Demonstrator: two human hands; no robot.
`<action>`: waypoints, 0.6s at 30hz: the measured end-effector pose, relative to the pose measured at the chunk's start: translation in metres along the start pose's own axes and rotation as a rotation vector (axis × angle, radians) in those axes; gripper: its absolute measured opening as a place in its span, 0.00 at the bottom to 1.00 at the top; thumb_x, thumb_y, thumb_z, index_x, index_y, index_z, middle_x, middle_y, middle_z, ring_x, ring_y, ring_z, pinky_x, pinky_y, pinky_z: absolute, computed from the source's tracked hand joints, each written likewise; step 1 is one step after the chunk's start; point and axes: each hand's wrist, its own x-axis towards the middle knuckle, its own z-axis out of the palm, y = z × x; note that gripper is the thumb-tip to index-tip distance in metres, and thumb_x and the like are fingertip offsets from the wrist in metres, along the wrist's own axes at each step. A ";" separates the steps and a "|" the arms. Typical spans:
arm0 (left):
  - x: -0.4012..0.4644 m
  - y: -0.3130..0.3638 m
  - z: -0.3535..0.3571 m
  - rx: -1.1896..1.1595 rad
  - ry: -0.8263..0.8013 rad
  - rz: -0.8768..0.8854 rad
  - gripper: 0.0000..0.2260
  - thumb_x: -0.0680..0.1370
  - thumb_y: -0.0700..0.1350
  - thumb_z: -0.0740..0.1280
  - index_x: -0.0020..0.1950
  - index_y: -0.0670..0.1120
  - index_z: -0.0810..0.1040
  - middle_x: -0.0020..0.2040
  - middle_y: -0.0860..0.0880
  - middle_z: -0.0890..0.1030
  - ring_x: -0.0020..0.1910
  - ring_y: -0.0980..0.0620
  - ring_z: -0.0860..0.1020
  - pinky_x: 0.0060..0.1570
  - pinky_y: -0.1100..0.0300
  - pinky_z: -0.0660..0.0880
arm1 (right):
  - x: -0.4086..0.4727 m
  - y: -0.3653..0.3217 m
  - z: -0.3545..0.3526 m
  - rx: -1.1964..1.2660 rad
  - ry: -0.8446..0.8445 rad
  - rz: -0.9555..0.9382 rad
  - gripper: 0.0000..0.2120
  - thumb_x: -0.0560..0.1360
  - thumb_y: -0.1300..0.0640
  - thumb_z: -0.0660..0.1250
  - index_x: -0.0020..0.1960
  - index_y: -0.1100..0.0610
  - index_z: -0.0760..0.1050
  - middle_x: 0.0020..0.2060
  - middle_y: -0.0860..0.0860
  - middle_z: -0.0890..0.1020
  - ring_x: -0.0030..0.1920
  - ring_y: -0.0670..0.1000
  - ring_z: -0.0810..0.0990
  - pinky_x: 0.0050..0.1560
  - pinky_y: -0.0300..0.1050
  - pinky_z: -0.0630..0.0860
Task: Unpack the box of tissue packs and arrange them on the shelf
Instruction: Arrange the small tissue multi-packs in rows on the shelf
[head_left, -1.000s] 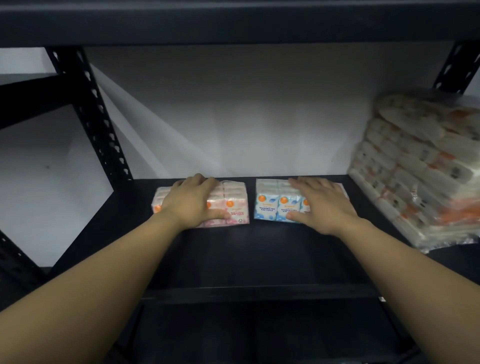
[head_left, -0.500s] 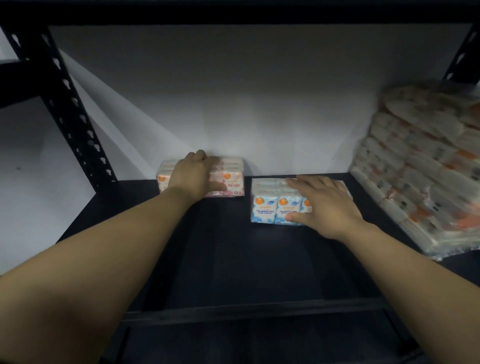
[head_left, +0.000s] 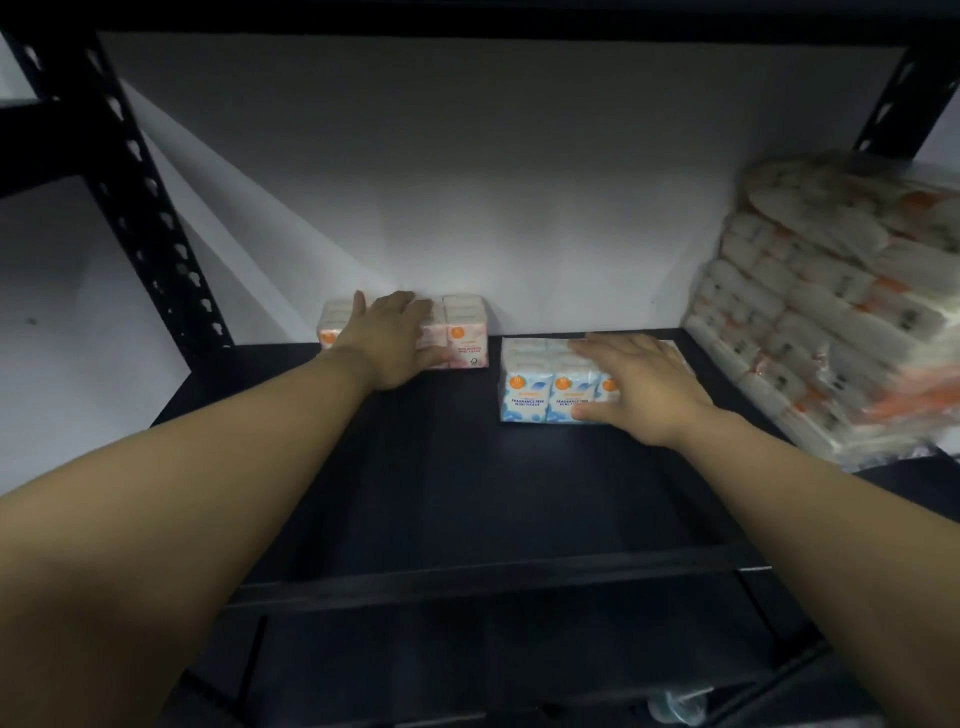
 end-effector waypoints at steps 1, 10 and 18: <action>-0.010 0.000 -0.003 0.005 0.018 0.007 0.40 0.78 0.71 0.58 0.83 0.49 0.56 0.83 0.44 0.59 0.81 0.43 0.57 0.79 0.36 0.46 | -0.001 -0.003 -0.003 -0.018 -0.014 0.013 0.41 0.73 0.37 0.73 0.80 0.41 0.60 0.79 0.45 0.65 0.77 0.51 0.62 0.79 0.52 0.53; -0.125 0.032 -0.006 -0.256 0.031 0.019 0.30 0.78 0.61 0.69 0.76 0.50 0.70 0.77 0.45 0.68 0.74 0.42 0.67 0.77 0.44 0.61 | -0.040 -0.061 0.000 -0.083 0.072 0.220 0.45 0.74 0.34 0.70 0.83 0.44 0.52 0.82 0.57 0.56 0.81 0.60 0.52 0.80 0.66 0.49; -0.222 0.054 0.018 -0.278 -0.018 -0.021 0.30 0.81 0.67 0.58 0.78 0.52 0.70 0.77 0.49 0.69 0.77 0.47 0.66 0.79 0.43 0.57 | -0.131 -0.113 0.024 0.075 0.114 0.203 0.37 0.78 0.29 0.58 0.80 0.48 0.64 0.79 0.50 0.66 0.79 0.54 0.61 0.79 0.58 0.57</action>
